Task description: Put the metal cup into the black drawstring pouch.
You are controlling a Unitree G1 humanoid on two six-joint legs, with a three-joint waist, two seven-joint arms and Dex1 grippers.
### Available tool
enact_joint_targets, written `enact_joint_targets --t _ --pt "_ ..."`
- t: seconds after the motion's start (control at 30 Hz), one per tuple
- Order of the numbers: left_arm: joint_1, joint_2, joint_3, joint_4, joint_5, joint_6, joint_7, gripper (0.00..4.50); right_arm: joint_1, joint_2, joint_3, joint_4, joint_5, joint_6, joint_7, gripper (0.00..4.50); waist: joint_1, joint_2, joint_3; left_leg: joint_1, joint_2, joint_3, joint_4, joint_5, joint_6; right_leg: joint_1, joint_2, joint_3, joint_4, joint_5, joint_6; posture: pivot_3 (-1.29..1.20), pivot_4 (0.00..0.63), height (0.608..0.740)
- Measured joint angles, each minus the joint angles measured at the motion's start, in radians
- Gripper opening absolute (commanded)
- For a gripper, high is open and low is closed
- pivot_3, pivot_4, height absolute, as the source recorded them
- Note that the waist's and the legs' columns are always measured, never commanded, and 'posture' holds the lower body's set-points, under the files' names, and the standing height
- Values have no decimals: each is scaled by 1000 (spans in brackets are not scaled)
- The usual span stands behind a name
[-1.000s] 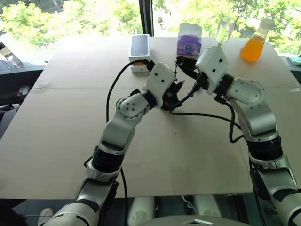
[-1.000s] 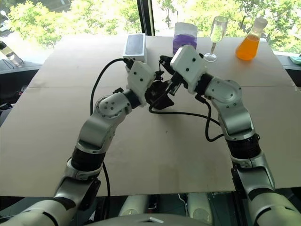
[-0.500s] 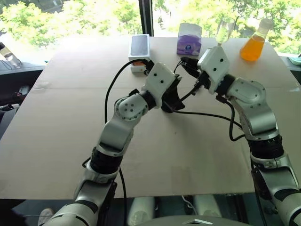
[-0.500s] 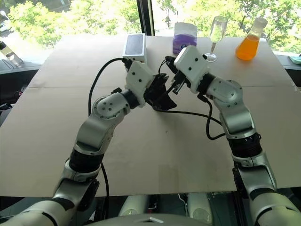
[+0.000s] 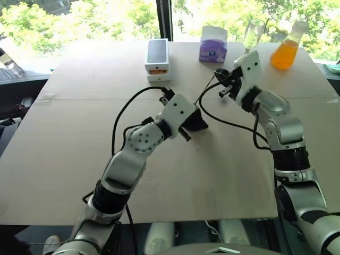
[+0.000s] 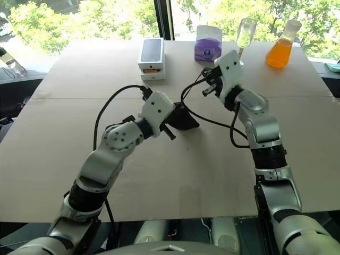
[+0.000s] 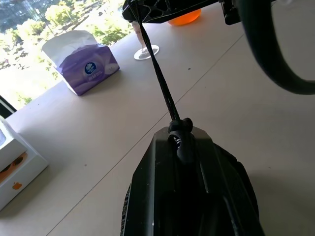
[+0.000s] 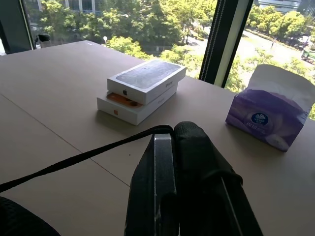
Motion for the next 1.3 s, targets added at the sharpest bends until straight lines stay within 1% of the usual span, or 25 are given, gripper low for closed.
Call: enact_joint_targets --t 0.27,0.3,0.33,0.43,0.53,0.63,0.7,0.8,0.97,1.07,1.17,1.23,1.3 --pt "15 21 0 -18 -2 26 -2 39 0 0 0 25 18 1 -14 0 -1 0 0 0 0 0 0 0 0 0 0 0 0 0 0 0 150 740" --pt "19 33 -1 -20 -2 32 -11 39 -4 -1 -6 35 19 1 -44 0 -1 0 0 0 0 0 0 0 0 0 0 0 0 0 0 0 150 740" --pt "35 46 -1 -23 -2 37 -20 39 -14 -11 -22 55 16 1 -75 0 -1 0 0 0 0 0 0 0 0 0 0 1 1 0 0 0 150 740" --pt "90 77 -3 -8 -1 77 -41 39 -39 -71 -149 82 -4 -1 -173 0 12 0 0 0 -1 1 0 0 1 0 -1 0 0 0 0 0 150 740" --pt "116 83 -14 47 2 95 -49 39 -46 -85 -194 78 -8 -11 -199 0 7 0 0 0 0 1 0 0 1 -1 0 1 1 0 0 0 150 740" --pt "100 63 -19 48 2 74 -54 39 -12 -68 -168 47 6 16 -164 0 -1 0 0 0 1 2 0 0 1 -2 0 2 1 0 0 0 150 740" --pt "86 46 -13 49 0 50 -53 39 36 -58 -124 -8 22 37 -114 0 -3 0 0 0 1 3 0 0 1 -2 0 3 1 0 0 0 150 740" --pt "75 24 4 50 -3 16 -53 39 70 -44 -82 -61 38 56 -79 0 -2 0 0 0 1 3 0 -1 1 -3 0 3 2 0 0 0 150 740" --pt "76 -21 84 60 -48 2 -39 39 103 -61 -68 -117 43 79 -37 0 3 0 0 0 1 3 0 -1 1 -2 0 3 2 0 0 0 150 740" --pt "85 -25 121 61 -72 -4 -37 39 161 -83 -48 -187 75 131 13 0 3 0 0 0 1 3 0 -1 2 -3 0 3 1 0 0 0 150 740" --pt "114 -24 173 60 -101 -3 -36 39 260 -95 7 -318 131 218 75 0 0 0 0 0 1 3 0 -1 2 -2 0 3 1 0 0 0 150 740" --pt "145 -19 200 58 -119 -3 -37 39 312 -92 56 -377 148 260 89 0 -2 0 0 0 1 3 0 -1 2 -2 0 3 1 0 0 0 150 740" --pt "163 -17 209 58 -124 -2 -37 39 324 -92 82 -390 149 275 90 0 -1 0 0 0 1 3 1 -1 2 -2 0 3 2 0 0 0 150 740"
